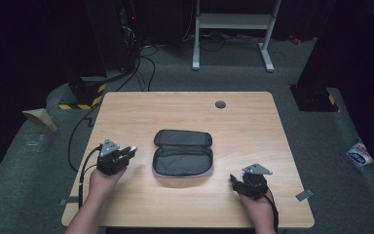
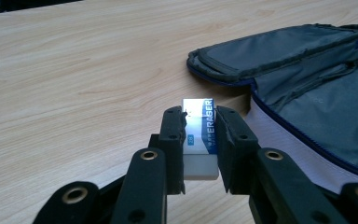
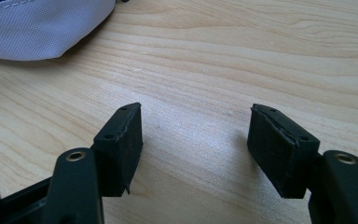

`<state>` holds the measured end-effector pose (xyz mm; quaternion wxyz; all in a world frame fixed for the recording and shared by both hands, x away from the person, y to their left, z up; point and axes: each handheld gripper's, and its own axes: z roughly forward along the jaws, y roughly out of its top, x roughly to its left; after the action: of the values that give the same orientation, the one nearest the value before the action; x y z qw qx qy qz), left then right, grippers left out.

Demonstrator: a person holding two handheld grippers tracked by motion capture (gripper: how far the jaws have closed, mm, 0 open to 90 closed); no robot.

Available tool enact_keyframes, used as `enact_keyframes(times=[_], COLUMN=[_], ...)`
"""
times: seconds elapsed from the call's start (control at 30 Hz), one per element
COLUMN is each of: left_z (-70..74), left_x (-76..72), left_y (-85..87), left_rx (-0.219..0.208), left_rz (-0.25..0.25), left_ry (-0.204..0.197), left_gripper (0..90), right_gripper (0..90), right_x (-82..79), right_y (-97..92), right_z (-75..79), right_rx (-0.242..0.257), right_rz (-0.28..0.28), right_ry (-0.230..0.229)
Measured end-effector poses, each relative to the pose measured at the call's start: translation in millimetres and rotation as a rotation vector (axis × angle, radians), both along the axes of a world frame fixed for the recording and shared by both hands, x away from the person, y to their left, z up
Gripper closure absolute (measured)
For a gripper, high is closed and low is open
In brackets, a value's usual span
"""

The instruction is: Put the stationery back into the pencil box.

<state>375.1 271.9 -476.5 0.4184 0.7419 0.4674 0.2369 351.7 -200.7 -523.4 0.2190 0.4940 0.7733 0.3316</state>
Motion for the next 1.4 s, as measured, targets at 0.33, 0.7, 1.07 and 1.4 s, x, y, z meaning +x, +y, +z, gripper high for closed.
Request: enact_keyframes(times=[0.33, 0.7, 1.07, 1.4], left_z=[12.8, 17.1, 18.7, 17.8], left_x=[-8.4, -15.3, -21.3, -19.7], left_y=[-16.9, -43.1, -64.9, -79.2], left_rx=[0.008, 0.009, 0.005, -0.027], left_rz=[-0.055, -0.116, -0.180, -0.212], left_ry=[-0.043, -0.045, -0.051, -0.040], left_gripper=[73.0, 73.1, 73.0, 73.0], right_gripper=[35.7, 35.8, 35.8, 35.9], right_x=[0.2, 0.2, 0.1, 0.0], right_y=[1.6, 1.7, 1.8, 1.9], right_z=[0.0, -0.1, -0.1, -0.1], right_rx=[-0.006, -0.007, -0.006, -0.007], right_rz=[-0.012, -0.012, -0.009, -0.009], right_ry=[-0.002, -0.003, -0.003, -0.003])
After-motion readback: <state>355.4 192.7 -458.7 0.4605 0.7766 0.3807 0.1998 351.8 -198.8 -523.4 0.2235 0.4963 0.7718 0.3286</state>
